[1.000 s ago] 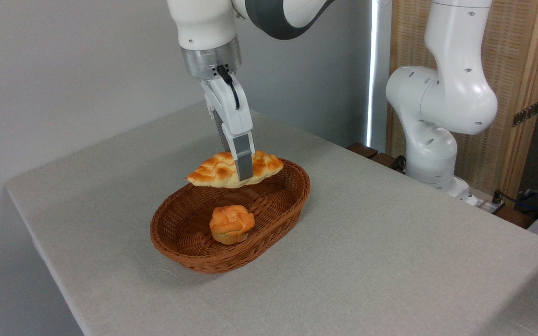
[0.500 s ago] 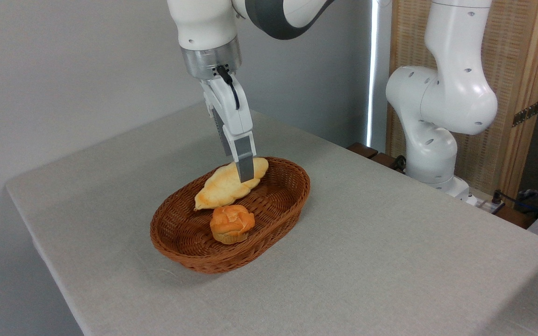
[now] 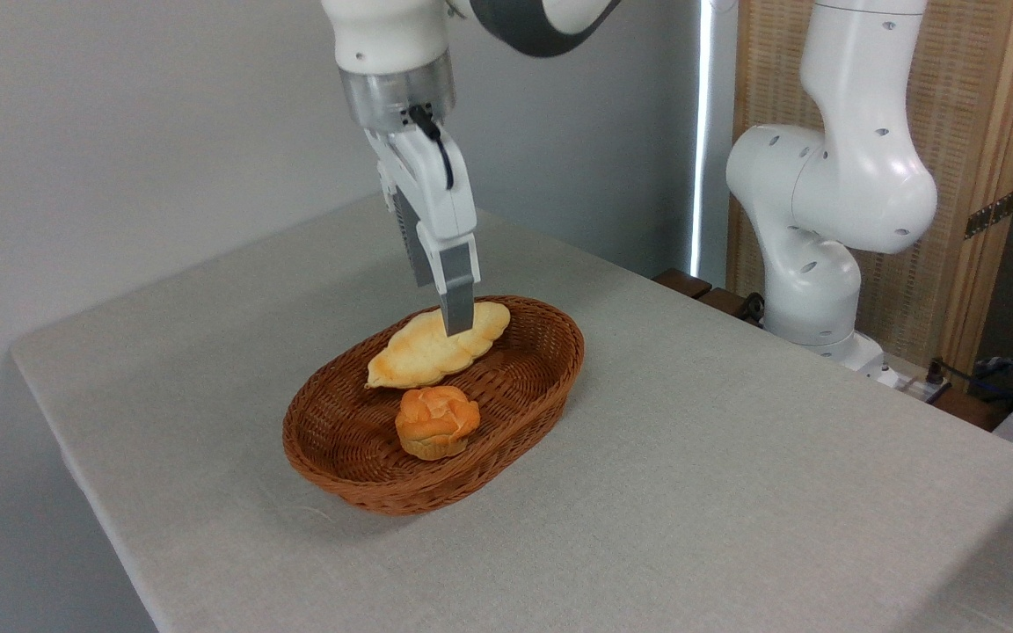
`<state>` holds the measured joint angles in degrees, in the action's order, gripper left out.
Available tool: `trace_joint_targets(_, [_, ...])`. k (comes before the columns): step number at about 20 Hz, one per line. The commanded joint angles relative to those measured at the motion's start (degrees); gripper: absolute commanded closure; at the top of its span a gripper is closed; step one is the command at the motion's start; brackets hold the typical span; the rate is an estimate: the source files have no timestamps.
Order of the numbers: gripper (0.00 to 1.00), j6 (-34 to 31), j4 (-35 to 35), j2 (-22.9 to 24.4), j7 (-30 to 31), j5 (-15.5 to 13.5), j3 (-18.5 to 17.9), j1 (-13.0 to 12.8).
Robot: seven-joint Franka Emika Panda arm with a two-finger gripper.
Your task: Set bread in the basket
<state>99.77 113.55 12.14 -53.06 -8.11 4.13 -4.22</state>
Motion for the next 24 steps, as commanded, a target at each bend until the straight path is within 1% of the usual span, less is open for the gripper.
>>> trace_joint_targets(1, [0.00, -0.36, -3.50, 0.25, 8.22, -0.24, -1.66, 0.09])
trace_joint_targets(3, [0.00, -1.59, -5.69, 0.08, 10.69, -0.16, -2.45, 0.18])
trace_joint_targets(5, [0.00, -3.34, -7.89, -0.36, 11.14, -0.07, -4.03, 0.18])
trace_joint_targets(7, [0.00, -6.24, -11.75, -1.85, 11.14, 0.02, -5.00, 0.18])
trace_joint_targets(8, [0.00, -8.08, -14.03, -2.90, 11.14, 0.80, -6.22, 0.18])
trace_joint_targets(9, [0.00, -9.40, -16.23, -4.22, 11.14, 2.64, -6.41, 0.18])
trace_joint_targets(10, [0.00, -10.29, -18.43, -5.71, 11.23, 3.88, -6.50, 0.18])
trace_joint_targets(12, [0.00, -11.09, -21.95, -8.44, 11.32, 4.06, -6.50, 0.18])
trace_joint_targets(14, [0.00, -11.00, -22.76, -9.59, 12.37, 4.06, -6.50, 0.18])
trace_joint_targets(17, [0.00, -11.09, -22.84, -10.46, 12.28, 3.98, -6.06, 0.18])
trace_joint_targets(24, [0.00, -10.65, -22.84, -10.82, 11.84, 3.36, -5.88, 0.00])
